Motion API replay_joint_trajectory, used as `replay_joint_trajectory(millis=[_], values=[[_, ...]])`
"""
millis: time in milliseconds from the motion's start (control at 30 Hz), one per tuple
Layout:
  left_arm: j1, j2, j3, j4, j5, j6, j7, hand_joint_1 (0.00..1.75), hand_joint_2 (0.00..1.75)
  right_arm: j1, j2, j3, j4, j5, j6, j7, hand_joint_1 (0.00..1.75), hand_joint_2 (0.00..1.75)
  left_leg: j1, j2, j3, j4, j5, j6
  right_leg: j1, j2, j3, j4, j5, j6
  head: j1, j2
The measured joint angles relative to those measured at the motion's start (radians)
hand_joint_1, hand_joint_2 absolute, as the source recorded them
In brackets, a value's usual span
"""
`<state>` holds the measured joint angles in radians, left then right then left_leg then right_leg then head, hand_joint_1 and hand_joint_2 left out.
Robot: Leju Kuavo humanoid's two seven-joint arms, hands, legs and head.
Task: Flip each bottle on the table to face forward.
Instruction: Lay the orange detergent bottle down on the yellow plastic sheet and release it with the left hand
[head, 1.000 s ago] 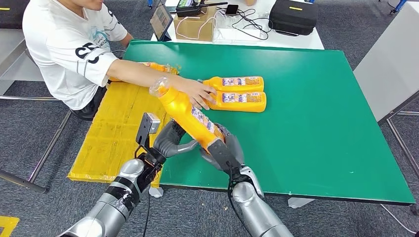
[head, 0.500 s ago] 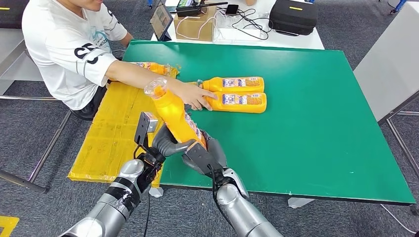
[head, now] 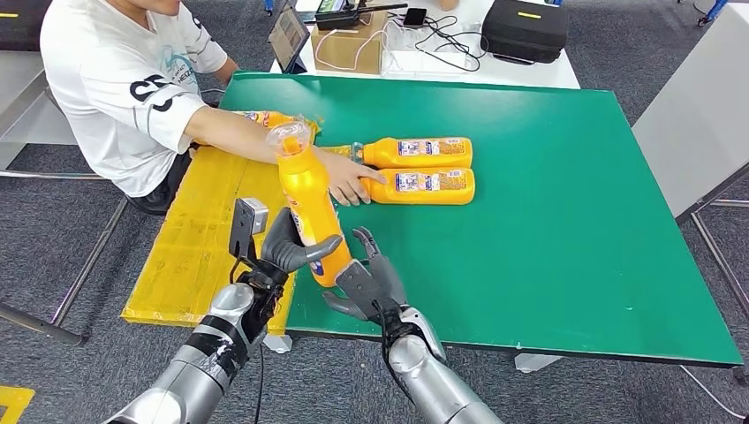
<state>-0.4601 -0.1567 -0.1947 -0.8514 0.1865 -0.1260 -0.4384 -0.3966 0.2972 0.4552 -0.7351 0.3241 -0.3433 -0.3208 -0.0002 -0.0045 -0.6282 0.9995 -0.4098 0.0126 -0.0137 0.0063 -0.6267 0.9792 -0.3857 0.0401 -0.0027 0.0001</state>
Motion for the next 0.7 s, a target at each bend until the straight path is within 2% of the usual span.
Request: replay_joint_trajectory(millis=[133,300,533,700], values=[[0.000,0.002,0.006,0.000,-0.022,0.029,-0.009,1.75,1.75,0.007,-0.008,-0.002,-0.016,-0.006,-0.001,0.000,0.00,1.75,0.000,0.000,0.000,0.000,0.000,0.000,0.000,0.000,0.000,0.000,0.000,0.000,0.000,0.000],[-0.013,0.028,0.030,0.006,-0.131,0.133,-0.042,1.75,1.75,0.028,-0.043,-0.026,-0.089,-0.020,0.000,0.003,0.00,1.75,0.000,0.000,0.000,0.000,0.000,0.000,0.000,0.000,0.000,0.000,0.000,0.000,0.000,0.000],[-0.076,0.112,0.041,0.109,-0.501,0.341,-0.125,1.75,1.75,0.042,-0.099,-0.083,-0.219,-0.015,0.019,0.002,0.00,1.75,0.000,0.000,0.000,0.000,0.000,0.000,0.000,0.000,0.000,0.000,0.000,0.000,0.000,0.000],[-0.123,0.188,0.040,0.235,-0.674,0.420,-0.162,1.75,1.75,0.041,-0.129,-0.115,-0.273,-0.022,0.037,-0.001,0.00,1.75,0.000,0.001,0.000,0.000,0.000,0.000,0.000,0.000,0.000,0.000,0.000,0.000,0.000,0.000]])
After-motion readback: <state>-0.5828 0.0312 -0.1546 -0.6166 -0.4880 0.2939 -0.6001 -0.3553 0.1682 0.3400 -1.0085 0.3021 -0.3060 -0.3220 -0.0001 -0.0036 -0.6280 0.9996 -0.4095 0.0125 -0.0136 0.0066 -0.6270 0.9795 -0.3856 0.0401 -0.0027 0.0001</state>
